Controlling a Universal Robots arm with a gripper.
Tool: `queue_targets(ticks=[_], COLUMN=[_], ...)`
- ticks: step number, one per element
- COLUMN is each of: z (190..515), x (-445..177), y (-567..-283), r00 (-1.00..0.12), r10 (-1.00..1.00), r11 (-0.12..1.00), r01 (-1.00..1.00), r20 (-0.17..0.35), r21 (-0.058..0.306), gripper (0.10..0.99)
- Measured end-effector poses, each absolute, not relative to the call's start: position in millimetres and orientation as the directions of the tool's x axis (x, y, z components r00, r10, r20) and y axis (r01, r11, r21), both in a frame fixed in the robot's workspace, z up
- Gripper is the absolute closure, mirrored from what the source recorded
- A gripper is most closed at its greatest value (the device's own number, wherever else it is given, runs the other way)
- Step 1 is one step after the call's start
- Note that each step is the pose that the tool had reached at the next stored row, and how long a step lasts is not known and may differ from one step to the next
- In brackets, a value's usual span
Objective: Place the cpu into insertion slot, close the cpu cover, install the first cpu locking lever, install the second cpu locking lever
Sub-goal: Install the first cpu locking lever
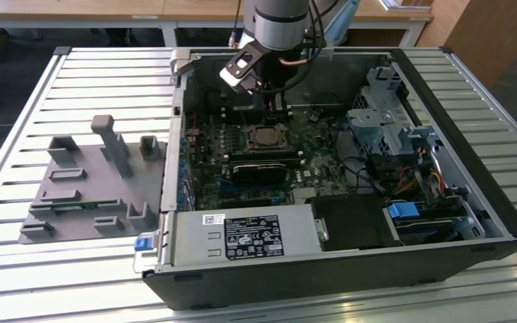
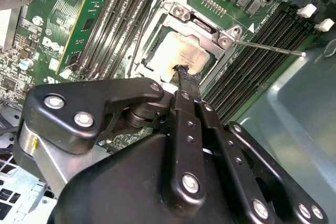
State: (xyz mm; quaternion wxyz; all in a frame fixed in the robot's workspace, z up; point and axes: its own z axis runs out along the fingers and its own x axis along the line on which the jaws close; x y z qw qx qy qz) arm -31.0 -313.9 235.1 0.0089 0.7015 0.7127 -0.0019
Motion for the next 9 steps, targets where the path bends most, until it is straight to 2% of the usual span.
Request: queue_targets(ticks=[9], z=[237.7], x=[-31.0], y=[-313.9], r00=[-0.016], r10=[1.0], r11=[0.016], r01=[1.0], r20=[-0.017], r21=[0.01], gripper=[0.969])
